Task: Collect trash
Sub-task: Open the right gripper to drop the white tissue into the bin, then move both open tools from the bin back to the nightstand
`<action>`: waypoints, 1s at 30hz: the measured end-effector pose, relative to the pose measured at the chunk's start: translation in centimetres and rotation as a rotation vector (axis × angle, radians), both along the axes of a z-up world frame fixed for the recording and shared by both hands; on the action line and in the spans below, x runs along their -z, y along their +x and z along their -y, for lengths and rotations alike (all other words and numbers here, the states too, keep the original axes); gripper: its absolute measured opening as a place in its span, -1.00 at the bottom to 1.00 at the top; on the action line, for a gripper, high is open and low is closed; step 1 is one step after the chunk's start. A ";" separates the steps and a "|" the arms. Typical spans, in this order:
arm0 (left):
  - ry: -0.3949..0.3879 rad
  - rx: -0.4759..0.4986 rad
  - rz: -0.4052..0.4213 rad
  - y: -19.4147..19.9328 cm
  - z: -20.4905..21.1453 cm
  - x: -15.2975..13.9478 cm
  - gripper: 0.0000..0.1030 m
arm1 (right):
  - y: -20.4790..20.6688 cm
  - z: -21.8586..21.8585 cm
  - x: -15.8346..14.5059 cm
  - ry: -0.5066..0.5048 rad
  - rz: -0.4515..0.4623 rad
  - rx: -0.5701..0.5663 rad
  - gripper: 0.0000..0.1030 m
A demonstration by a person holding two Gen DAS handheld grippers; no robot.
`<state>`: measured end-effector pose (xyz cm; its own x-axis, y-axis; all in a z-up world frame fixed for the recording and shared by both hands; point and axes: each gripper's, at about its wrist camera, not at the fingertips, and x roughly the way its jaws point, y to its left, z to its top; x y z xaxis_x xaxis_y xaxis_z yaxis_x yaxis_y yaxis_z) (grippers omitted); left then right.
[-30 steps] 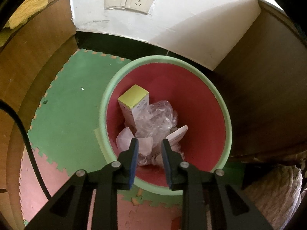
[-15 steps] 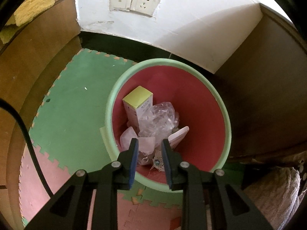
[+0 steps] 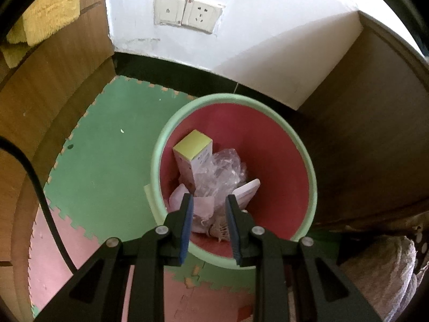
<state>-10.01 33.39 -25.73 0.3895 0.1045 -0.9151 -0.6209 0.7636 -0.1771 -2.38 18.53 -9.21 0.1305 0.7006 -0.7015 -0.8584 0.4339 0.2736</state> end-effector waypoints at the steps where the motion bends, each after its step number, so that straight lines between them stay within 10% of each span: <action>1: 0.003 0.001 0.002 0.0 0.1 -0.2 -0.52 | 0.0 0.2 -0.1 0.005 -0.006 0.001 -0.21; 30: 0.164 0.064 0.201 1.3 2.8 -14.4 -0.52 | 0.7 9.1 -5.6 0.224 0.008 0.033 -0.21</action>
